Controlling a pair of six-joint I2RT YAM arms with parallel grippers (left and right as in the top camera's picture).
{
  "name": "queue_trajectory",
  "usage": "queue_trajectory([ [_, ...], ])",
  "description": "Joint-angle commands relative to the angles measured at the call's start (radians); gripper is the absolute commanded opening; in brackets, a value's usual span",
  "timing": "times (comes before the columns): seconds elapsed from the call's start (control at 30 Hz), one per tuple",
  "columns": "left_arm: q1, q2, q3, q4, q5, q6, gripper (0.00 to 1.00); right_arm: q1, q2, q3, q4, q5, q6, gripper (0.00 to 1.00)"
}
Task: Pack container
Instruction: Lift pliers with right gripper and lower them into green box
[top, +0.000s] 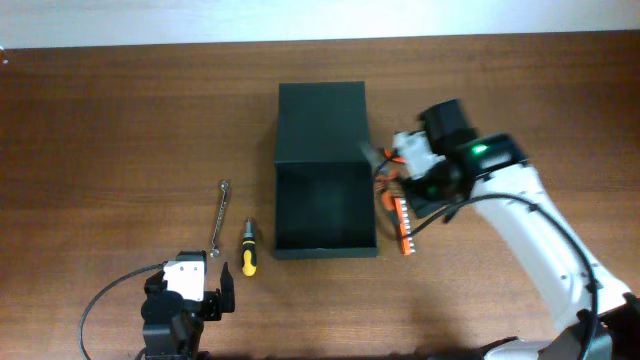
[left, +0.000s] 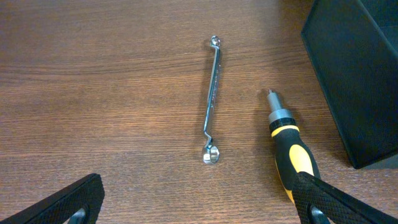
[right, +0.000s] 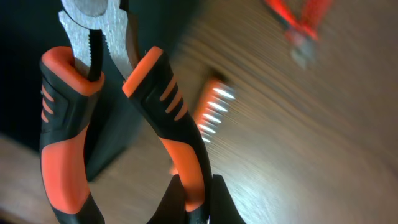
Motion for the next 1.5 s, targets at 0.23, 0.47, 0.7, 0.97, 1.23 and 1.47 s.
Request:
queue_trajectory([
  [0.23,0.006,-0.006,-0.005,0.002,0.001,-0.013,0.99,0.261,0.071,0.024,0.123,0.029,-0.043,0.04],
  [0.47,0.006,-0.006,-0.005,0.003,0.001,-0.013,0.99,0.276,0.229,0.025,0.207,0.06,-0.043,0.04],
  [0.7,0.006,-0.006,-0.005,0.003,0.001,-0.013,0.99,0.276,0.34,0.025,0.255,0.06,-0.039,0.04],
  [0.97,0.006,-0.007,-0.005,0.003,0.001,-0.013,0.99,0.276,0.38,0.025,0.31,0.06,-0.039,0.2],
  [1.23,0.006,-0.006,-0.005,0.003,0.001,-0.013,0.99,0.276,0.374,0.031,0.318,0.064,-0.038,0.26],
  [1.47,0.006,-0.007,-0.005,0.003,0.001,-0.013,0.99,0.275,0.274,0.133,0.238,0.098,0.053,0.41],
])
